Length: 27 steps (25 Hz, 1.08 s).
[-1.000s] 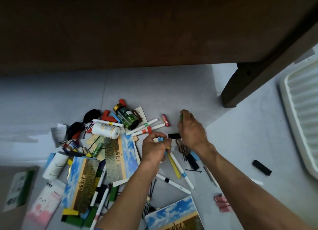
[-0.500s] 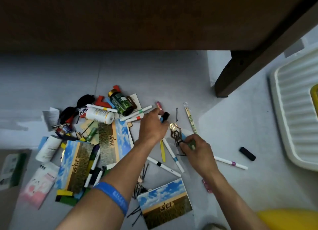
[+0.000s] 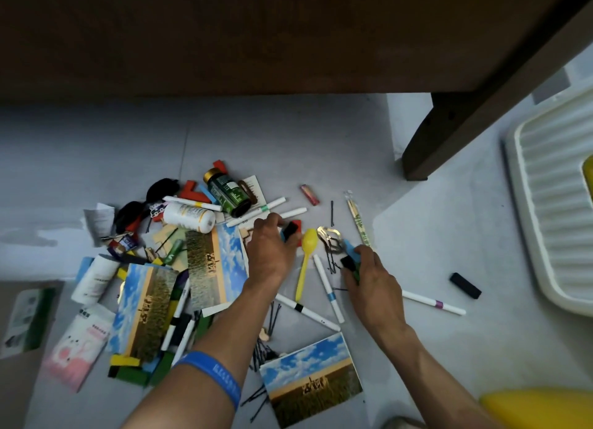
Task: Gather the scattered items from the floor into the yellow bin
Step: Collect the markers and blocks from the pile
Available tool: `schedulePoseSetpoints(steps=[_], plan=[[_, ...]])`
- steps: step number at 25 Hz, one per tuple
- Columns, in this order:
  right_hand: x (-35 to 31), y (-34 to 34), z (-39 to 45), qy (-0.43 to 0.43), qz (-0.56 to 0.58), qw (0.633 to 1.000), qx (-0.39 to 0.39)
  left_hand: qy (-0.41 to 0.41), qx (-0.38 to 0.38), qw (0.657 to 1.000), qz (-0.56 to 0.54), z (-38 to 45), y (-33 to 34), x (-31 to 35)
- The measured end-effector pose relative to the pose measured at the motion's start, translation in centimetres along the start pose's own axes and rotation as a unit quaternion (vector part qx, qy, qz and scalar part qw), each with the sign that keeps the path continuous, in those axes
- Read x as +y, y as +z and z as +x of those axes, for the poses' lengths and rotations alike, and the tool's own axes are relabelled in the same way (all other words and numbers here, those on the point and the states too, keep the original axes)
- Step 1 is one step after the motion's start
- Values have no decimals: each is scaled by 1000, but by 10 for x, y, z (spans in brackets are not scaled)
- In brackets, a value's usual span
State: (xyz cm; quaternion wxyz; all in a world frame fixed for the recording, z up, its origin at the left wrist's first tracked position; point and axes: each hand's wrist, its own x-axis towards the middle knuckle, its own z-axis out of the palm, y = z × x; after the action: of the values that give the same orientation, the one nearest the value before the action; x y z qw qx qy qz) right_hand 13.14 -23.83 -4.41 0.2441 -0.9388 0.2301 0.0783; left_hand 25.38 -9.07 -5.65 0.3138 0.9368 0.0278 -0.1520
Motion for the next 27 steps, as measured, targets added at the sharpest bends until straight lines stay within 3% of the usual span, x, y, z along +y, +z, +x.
schedulePoseSetpoints(steps=[7,12,14,15,16,17,19,20,21,22,23,25,27], plan=[[-4,3,15,38,-34,998,22,38,29,999,-11,-7,11,5],[-5,2,24,36,-115,993,9,61,28,996,61,-4,11,8],[-4,-1,28,46,-51,998,8,3,20,999,42,-3,7,13],[-2,-4,30,60,33,998,4,-54,14,998,-8,-1,3,15],[1,-9,32,88,152,984,-7,-121,7,987,-103,1,-1,19],[3,-14,32,131,298,945,-25,-185,-7,955,-230,1,-7,23],[5,-25,26,214,548,806,-58,-246,-73,851,-457,-6,-19,30],[8,-32,20,239,610,753,-61,-246,-119,808,-522,-13,-21,35],[17,-39,13,254,628,734,-50,-243,-166,775,-559,-23,-20,44],[26,-44,6,261,614,744,-31,-242,-206,749,-581,-33,-18,52],[39,-51,-2,266,557,786,3,-246,-242,728,-592,-45,-12,63],[72,-66,-16,271,354,889,103,-259,-294,700,-597,-69,3,84],[97,-78,-23,284,154,929,182,-262,-328,678,-604,-90,18,104]])
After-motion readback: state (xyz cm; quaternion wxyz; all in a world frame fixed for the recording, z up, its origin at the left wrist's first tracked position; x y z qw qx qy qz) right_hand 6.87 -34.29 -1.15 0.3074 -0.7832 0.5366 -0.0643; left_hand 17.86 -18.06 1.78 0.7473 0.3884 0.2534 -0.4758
